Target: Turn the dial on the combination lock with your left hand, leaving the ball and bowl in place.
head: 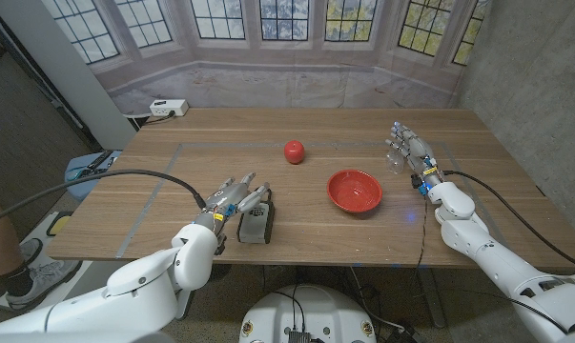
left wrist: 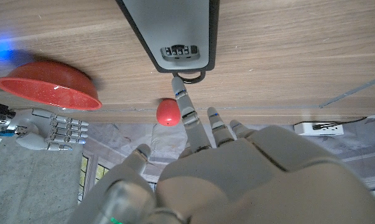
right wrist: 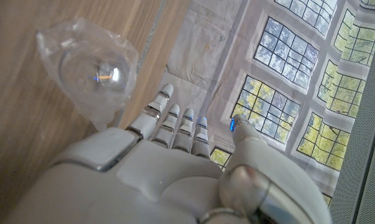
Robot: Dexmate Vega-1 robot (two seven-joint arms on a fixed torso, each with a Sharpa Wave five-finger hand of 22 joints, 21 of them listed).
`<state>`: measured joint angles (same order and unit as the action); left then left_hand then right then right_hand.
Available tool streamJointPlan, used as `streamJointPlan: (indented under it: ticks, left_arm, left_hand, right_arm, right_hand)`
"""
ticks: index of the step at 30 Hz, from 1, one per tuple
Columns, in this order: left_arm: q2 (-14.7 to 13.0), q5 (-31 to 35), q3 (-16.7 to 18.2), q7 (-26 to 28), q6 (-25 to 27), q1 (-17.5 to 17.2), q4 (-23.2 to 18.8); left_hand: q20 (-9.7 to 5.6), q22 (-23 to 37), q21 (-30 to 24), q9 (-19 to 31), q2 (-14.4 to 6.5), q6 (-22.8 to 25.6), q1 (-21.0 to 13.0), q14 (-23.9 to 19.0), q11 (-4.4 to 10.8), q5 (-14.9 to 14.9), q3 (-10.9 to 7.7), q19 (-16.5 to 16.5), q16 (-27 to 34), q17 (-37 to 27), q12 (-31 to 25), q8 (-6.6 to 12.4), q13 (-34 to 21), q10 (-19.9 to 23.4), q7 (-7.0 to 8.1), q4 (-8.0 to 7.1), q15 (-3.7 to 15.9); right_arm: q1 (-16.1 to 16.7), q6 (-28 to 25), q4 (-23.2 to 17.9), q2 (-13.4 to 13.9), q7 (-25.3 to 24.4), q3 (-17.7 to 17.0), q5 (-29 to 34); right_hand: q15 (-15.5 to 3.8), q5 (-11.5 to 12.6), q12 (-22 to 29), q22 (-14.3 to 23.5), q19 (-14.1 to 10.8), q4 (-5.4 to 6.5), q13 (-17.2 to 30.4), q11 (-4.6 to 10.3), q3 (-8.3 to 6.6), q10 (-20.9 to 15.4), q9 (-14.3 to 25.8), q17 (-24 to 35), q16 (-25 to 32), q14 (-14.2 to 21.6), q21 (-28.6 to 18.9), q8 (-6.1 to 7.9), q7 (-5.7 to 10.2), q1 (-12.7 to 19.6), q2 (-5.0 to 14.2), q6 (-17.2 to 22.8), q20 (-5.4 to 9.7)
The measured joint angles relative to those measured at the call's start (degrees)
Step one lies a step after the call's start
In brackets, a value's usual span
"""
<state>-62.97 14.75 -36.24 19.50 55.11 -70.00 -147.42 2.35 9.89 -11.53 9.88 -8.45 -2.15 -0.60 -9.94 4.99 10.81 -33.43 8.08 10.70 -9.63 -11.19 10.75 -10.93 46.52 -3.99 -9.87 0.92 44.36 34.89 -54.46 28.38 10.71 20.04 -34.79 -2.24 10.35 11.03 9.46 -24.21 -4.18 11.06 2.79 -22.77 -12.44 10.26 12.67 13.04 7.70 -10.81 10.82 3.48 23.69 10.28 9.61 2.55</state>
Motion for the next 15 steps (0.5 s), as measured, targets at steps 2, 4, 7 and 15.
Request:
streamJointPlan:
  ticks: [2, 4, 7, 15]
  left_arm:
    - [0.13, 0.02, -0.03, -0.18, -0.13, 0.09, 0.19]
    - [0.26, 0.05, -0.04, -0.31, -0.29, 0.16, 0.39]
    - [0.39, 0.07, -0.04, -0.51, -0.49, 0.24, 0.66]
    - [0.79, 0.1, 0.03, -1.11, -1.28, 0.37, 1.45]
  left_hand:
    - [0.0, 0.0, 0.0, 0.0, 0.0, 0.0, 0.0, 0.0, -0.08, 0.0, 0.0, 0.0, 0.0, 0.0, 0.0, 0.0, 0.0, -0.08, 0.0, 0.0, 0.0]
    - [0.0, 0.0, 0.0, 0.0, 0.0, 0.0, 0.0, 0.0, -0.05, 0.0, 0.0, 0.0, 0.0, 0.0, 0.29, 0.0, 0.0, -0.11, 0.0, 0.0, 0.0]
    - [0.0, 0.0, 0.0, 0.0, 0.0, 0.0, 0.0, 0.0, 0.23, 0.0, 0.0, 0.0, 0.0, 0.0, 0.38, 0.0, 0.0, -0.39, 0.0, 0.0, 0.0]
    - [0.0, 0.0, 0.0, 0.0, 0.0, 0.0, 0.0, 0.0, 0.02, 0.0, 0.0, 0.0, 0.0, 0.0, 0.38, 0.0, 0.0, -0.6, 0.0, 0.0, 0.0]
  right_arm:
    - [-0.03, -0.02, 0.04, -0.01, 0.0, 0.01, 0.0]
    - [-0.08, -0.03, 0.09, -0.02, 0.0, 0.03, 0.0]
    - [-0.13, -0.04, 0.23, -0.05, 0.01, 0.05, 0.0]
    - [-0.31, -0.05, 0.56, -0.22, 0.01, 0.09, 0.0]
  right_hand:
    - [0.0, 0.0, 0.0, 0.0, 0.0, 0.0, 0.0, 0.0, 0.0, 0.0, 0.0, 0.0, 0.0, 0.0, 0.0, 0.0, 0.0, 0.0, 0.0, 0.0, 0.0]
    - [0.0, 0.0, 0.0, 0.0, 0.0, 0.0, 0.0, 0.0, 0.0, 0.0, 0.0, 0.0, 0.0, 0.0, 0.0, 0.0, 0.0, 0.0, 0.0, 0.0, 0.0]
    - [0.0, 0.0, 0.0, 0.0, 0.0, 0.0, 0.0, 0.0, 0.0, 0.0, 0.0, -0.01, 0.0, 0.0, 0.0, 0.0, 0.0, 0.0, 0.0, 0.0, 0.0]
    - [0.0, 0.0, 0.0, 0.0, 0.0, 0.0, 0.0, 0.0, 0.0, 0.0, 0.0, -0.01, 0.0, 0.0, 0.0, 0.0, 0.0, 0.0, 0.0, 0.0, 0.0]
